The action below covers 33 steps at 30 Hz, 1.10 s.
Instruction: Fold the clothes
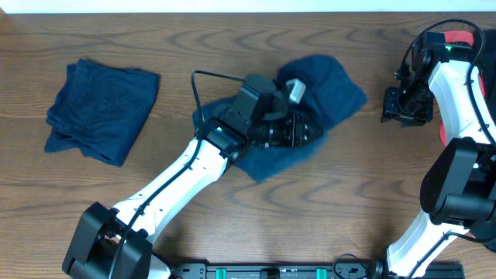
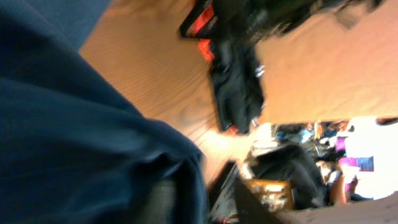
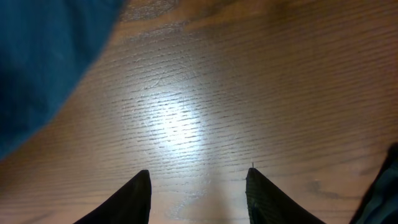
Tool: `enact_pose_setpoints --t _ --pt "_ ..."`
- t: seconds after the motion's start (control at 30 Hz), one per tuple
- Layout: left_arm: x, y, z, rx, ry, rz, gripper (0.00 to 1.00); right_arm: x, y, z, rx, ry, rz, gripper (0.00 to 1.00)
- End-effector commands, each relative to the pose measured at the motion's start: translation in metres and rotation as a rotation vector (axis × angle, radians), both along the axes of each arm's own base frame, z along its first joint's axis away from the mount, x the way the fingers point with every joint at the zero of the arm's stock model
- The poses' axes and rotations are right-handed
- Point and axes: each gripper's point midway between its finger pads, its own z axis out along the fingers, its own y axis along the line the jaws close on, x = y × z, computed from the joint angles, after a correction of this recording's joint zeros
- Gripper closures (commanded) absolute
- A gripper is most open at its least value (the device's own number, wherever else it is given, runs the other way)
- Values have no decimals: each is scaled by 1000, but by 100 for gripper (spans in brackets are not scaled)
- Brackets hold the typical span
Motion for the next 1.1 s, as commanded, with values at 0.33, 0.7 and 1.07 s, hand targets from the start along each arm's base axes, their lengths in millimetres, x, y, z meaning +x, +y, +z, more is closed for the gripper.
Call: enact_pose_setpoints --t 0.33,0.7,1.07 --pt "59 119 22 221 -269 258 38 14 100 32 419 -174 386 50" --pt "23 231 -70 641 162 459 41 -14 206 16 332 -146 882 34" --pt "14 236 -85 672 217 453 40 -51 252 -39 250 -98 1049 25"
